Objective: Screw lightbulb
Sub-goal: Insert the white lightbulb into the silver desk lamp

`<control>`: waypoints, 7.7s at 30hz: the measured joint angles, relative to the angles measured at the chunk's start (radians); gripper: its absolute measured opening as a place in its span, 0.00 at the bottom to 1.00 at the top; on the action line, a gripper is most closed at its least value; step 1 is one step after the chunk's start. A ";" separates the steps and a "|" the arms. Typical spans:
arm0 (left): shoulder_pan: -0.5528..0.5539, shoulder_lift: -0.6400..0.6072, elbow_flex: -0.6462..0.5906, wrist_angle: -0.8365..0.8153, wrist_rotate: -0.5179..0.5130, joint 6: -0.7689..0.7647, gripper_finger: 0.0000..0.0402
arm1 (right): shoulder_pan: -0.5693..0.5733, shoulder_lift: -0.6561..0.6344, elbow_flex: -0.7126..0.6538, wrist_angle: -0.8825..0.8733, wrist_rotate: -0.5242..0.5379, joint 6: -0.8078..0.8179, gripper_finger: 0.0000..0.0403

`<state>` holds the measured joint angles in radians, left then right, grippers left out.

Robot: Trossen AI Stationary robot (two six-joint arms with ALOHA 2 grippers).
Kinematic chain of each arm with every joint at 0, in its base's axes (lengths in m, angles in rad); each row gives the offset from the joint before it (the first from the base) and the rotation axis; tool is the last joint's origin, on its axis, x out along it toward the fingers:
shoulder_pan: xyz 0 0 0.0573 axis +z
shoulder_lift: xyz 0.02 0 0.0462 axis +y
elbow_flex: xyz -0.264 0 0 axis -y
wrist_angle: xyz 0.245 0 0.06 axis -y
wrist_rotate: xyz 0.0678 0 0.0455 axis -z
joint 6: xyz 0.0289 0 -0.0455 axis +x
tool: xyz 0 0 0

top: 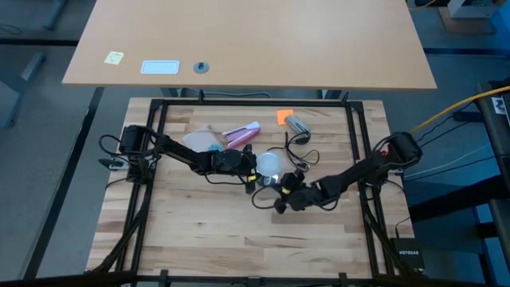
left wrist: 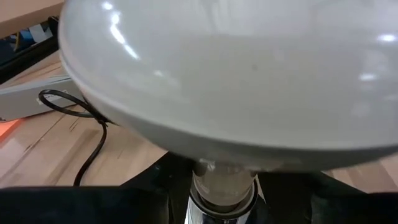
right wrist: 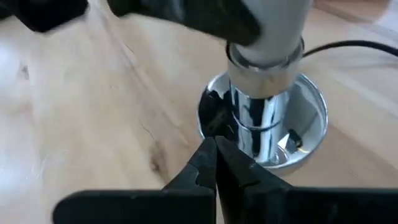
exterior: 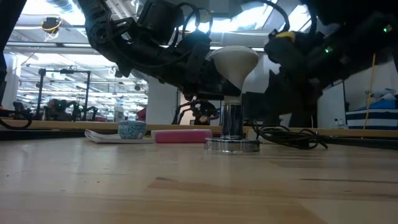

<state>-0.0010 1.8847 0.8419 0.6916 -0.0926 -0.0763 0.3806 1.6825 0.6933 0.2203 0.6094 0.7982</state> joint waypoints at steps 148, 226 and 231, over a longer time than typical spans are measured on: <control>0.005 0.001 0.000 0.005 -0.003 0.025 0.37 | 0.028 0.022 0.000 -0.105 0.007 0.138 0.00; 0.014 0.000 0.001 -0.002 -0.003 0.021 0.37 | -0.025 0.065 -0.001 0.124 -0.142 -0.035 0.00; 0.014 0.000 0.001 -0.002 -0.003 0.021 0.37 | -0.027 0.089 -0.001 0.070 -0.178 0.008 0.00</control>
<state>0.0128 1.8851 0.8425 0.6893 -0.0959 -0.0555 0.3534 1.7718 0.6926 0.2900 0.4315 0.8062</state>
